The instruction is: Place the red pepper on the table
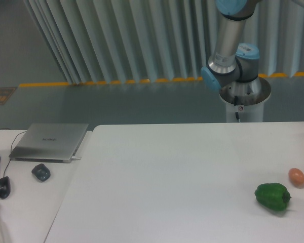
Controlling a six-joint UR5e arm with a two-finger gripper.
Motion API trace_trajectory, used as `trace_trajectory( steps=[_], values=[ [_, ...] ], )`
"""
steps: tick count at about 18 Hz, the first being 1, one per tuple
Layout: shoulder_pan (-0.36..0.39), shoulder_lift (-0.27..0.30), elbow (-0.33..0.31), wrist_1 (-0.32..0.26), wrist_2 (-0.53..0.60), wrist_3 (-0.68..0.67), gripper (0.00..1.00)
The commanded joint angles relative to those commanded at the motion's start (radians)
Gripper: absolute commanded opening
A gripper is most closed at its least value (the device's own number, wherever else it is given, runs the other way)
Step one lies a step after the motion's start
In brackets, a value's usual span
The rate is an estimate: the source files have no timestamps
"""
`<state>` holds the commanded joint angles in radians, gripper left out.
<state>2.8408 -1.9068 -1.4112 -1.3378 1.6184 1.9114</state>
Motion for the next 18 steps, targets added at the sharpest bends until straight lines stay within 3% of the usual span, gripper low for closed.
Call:
trace_trajectory(
  steps=[10,18],
  values=[
    [0.080,0.055,-0.103,0.101,-0.015,-0.575,1.00],
    [0.198,0.046,-0.180,0.219,-0.032,-0.744,1.00]
  ],
)
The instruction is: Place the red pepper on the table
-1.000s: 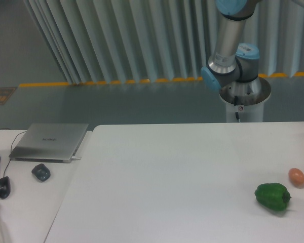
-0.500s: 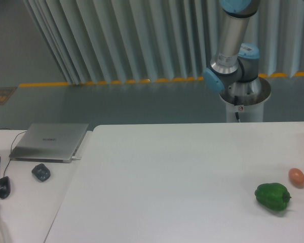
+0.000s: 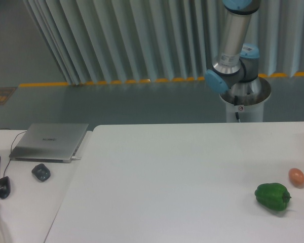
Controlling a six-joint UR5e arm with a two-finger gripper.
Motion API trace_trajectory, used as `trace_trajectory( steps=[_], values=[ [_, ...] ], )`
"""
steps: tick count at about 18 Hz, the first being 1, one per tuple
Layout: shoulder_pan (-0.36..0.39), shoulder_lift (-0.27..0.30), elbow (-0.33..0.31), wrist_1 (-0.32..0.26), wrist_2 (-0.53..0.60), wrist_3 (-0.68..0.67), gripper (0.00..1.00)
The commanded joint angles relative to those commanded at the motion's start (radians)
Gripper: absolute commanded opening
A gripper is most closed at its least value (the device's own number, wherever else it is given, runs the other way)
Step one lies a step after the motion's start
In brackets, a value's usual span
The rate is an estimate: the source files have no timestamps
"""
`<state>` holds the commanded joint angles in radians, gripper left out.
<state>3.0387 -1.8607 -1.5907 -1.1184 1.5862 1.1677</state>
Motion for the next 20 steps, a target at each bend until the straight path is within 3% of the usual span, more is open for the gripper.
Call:
trace_trajectory(
  steps=[6,12,20],
  values=[
    [0.002,-0.080,-0.009,0.057,-0.012,-0.190,1.00],
    [0.003,-0.118,-0.009,0.091,-0.048,-0.214,1.00],
    [0.009,-0.135,-0.008,0.094,-0.048,-0.212,1.00]
  ],
)
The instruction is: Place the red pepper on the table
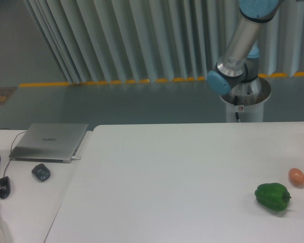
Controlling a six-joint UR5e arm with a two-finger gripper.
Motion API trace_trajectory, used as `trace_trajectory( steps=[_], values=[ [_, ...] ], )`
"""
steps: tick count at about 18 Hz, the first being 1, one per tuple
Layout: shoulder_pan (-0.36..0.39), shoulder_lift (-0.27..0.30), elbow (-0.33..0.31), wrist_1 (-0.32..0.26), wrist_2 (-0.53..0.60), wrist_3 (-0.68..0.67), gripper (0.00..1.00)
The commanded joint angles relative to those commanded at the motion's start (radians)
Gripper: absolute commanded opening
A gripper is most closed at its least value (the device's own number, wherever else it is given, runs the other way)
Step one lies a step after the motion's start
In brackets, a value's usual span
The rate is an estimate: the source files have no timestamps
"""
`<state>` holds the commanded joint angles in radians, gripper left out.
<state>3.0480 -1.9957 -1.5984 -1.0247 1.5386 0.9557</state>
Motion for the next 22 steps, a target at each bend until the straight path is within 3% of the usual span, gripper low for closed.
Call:
trace_trajectory(
  steps=[10,13,16,22],
  values=[
    [0.008,-0.018,-0.012,0.003,0.003,0.006,1.00],
    [0.011,-0.018,-0.012,0.006,0.003,0.008,0.82],
    [0.008,-0.018,-0.014,0.012,0.002,0.009,0.58],
    [0.003,-0.008,-0.006,0.009,0.000,0.018,0.55]
  ],
)
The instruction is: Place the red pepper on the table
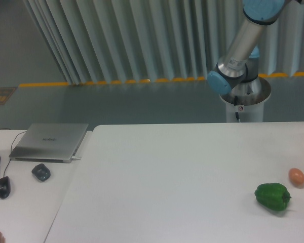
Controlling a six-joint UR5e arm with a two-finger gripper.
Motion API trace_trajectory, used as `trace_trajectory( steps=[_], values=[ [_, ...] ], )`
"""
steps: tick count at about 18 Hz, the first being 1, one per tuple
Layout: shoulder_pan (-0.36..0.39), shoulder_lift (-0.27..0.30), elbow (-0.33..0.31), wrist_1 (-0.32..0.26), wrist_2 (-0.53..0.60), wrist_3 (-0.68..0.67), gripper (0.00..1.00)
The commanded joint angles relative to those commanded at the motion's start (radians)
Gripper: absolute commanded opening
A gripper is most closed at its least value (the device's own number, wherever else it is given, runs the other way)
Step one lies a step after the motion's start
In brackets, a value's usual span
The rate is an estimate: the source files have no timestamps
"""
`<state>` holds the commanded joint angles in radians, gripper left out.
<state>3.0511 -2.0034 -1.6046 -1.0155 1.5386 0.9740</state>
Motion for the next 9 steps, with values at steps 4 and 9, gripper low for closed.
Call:
trace_trajectory(
  steps=[4,9],
  values=[
    [0.000,0.054,-0.005,-0.024,-0.011,0.032,0.55],
    [-0.012,0.143,0.000,-0.119,-0.018,0.055,0.55]
  ],
)
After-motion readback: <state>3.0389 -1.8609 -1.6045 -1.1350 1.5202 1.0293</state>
